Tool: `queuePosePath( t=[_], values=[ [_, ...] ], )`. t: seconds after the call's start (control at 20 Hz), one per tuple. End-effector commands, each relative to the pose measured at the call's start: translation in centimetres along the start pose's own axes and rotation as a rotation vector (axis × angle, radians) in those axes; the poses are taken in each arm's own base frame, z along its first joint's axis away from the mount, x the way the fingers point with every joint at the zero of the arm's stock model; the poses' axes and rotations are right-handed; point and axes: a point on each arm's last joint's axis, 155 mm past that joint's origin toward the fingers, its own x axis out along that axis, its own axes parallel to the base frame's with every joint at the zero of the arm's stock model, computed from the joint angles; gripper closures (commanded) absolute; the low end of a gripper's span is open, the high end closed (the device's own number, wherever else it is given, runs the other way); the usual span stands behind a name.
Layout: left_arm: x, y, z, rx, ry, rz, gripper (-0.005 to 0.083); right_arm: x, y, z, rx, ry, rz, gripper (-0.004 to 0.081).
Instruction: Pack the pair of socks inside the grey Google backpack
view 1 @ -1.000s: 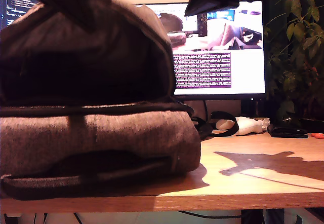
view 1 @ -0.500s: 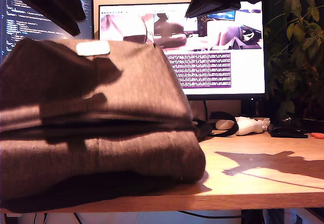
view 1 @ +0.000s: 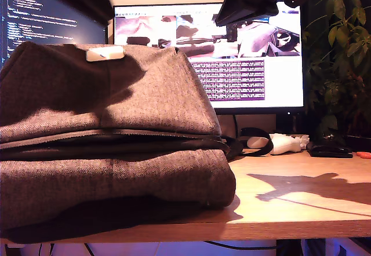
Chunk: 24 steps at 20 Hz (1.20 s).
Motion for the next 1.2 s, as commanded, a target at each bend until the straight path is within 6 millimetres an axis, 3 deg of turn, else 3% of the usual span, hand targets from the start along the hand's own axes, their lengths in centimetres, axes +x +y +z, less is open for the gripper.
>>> queuePosePath(
  t=[0.0, 0.25, 0.55, 0.8, 1.15],
  values=[
    [-0.5, 1.8, 1.6, -0.038, -0.058, 0.066, 0.0797, -0.2, -1.0, -0.4, 0.043, 0.009, -0.024, 0.0782],
    [-1.3, 6.5, 2.6, -0.150, -0.144, 0.201, 0.0797, -1.0, -6.3, -2.8, 0.107, 0.083, -0.142, 0.0781],
    [-2.5, 11.0, -0.6, -0.237, -0.151, 0.326, 0.0797, -3.7, -11.9, -3.2, 0.154, 0.077, -0.282, 0.0781],
    [-4.6, 10.7, -3.8, -0.302, -0.249, 0.387, 0.0797, -7.8, -13.0, -3.6, 0.199, 0.023, -0.366, 0.0781],
    [-9.7, 6.5, -5.8, -0.365, -0.457, 0.451, 0.0797, -13.9, -10.3, -4.8, 0.200, -0.066, -0.381, 0.0782]
  ],
)
